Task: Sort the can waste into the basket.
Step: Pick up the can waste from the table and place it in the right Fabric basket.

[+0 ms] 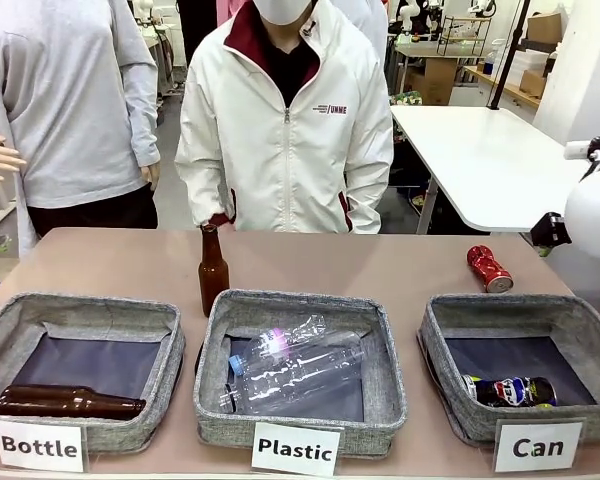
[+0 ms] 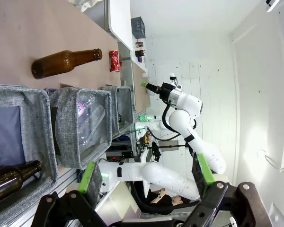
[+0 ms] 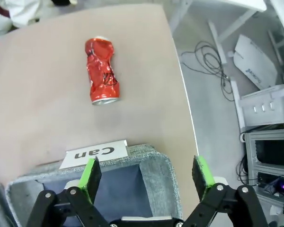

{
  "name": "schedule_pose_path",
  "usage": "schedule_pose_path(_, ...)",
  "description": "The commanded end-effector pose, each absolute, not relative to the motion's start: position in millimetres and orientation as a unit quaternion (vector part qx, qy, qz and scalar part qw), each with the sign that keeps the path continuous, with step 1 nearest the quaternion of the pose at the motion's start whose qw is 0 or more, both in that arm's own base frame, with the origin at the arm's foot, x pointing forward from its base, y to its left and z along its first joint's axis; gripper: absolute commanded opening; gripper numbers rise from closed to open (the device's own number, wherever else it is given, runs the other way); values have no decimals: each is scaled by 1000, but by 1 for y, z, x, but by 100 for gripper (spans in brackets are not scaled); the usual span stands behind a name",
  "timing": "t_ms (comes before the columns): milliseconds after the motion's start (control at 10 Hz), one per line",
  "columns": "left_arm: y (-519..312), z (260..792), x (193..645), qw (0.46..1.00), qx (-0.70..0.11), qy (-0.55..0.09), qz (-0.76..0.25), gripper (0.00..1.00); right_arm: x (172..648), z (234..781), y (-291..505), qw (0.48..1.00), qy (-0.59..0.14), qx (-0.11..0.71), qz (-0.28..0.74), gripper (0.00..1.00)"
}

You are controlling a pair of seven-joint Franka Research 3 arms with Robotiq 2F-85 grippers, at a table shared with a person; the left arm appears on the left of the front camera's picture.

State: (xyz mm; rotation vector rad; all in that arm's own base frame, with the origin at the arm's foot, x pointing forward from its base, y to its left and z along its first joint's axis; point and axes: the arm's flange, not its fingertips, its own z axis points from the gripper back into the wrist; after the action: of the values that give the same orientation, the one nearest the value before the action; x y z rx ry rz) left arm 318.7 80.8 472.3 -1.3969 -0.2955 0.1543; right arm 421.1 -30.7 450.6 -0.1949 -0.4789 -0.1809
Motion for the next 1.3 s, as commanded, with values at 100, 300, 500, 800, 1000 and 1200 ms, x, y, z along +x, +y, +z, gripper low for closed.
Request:
schedule_pose_path(100, 80, 475, 318, 747, -647, -136, 75, 100, 404, 454, -19, 955, -273, -108, -34, 100)
schedule_pose_path(300, 80, 475, 318, 747, -647, -136, 75, 100, 442, 454, -26, 968, -245, -59, -7, 100)
schedule_pose_path(500, 80, 475, 318, 747, -647, -136, 75, 100, 474, 451, -25, 975, -218, -36, 22, 100)
schedule_pose_path(800, 80, 475, 318, 747, -647, -136, 75, 100, 520, 432, -20, 983, -177, -28, 45, 100)
schedule_pose_path(1000, 80, 475, 318, 747, -647, -136, 75, 100, 553, 411, -25, 988, -144, -32, 34, 100)
schedule_pose_path(1200, 80, 475, 318, 747, -647, -136, 75, 100, 571, 395, -31, 992, -117, -27, 48, 100)
